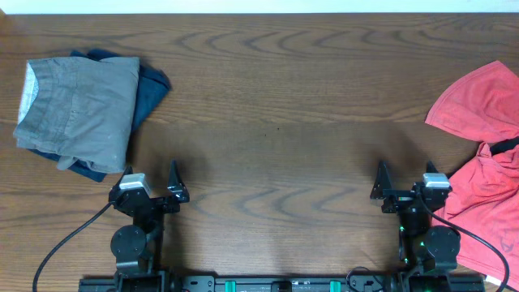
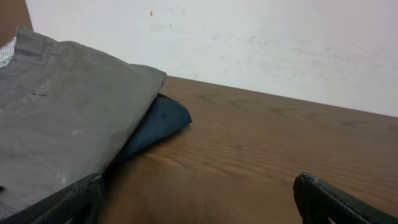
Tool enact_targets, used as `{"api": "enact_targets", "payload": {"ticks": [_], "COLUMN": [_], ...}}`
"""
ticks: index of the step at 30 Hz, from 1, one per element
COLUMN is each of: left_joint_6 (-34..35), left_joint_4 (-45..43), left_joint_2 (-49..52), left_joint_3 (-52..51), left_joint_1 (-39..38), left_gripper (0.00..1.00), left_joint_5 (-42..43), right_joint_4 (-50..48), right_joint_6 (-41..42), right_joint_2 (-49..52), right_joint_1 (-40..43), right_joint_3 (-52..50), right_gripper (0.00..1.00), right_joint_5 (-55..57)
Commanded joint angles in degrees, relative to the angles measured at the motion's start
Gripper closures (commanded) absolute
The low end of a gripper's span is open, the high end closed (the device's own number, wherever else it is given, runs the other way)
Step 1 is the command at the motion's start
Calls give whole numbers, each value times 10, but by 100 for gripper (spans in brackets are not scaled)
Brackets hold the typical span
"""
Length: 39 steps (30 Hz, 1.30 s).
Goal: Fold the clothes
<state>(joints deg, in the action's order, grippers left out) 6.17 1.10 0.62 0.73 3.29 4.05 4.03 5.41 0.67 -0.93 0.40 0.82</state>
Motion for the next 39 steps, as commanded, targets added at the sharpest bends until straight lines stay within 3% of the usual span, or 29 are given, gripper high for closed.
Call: {"api": "enact_targets", "payload": {"ticks": [1, 14, 21, 31, 39], "left_joint_6": [3, 18, 46, 51, 50], "left_joint_4": [25, 25, 60, 252, 473], "left_joint_2": [-4, -4, 7, 116, 257], "left_joint_3": [-5, -5, 32, 221, 415], "left_joint_1": [-2, -2, -2, -2, -2], "left_gripper": [2, 2, 2, 2, 2], "left_joint_5": [15, 18, 120, 120, 120], "right_joint_4": [2, 0, 39, 184, 420], "right_joint_6": [-6, 32, 33, 33, 33], "right_joint_2": [-4, -3, 24, 176, 390], "right_joint_1": [7, 6, 5, 5, 5], "right_joint_3": [-1, -1, 32, 203, 405], "right_gripper": [1, 1, 1, 1, 1], "right_joint_5": [-2, -57, -68, -53, -2]}}
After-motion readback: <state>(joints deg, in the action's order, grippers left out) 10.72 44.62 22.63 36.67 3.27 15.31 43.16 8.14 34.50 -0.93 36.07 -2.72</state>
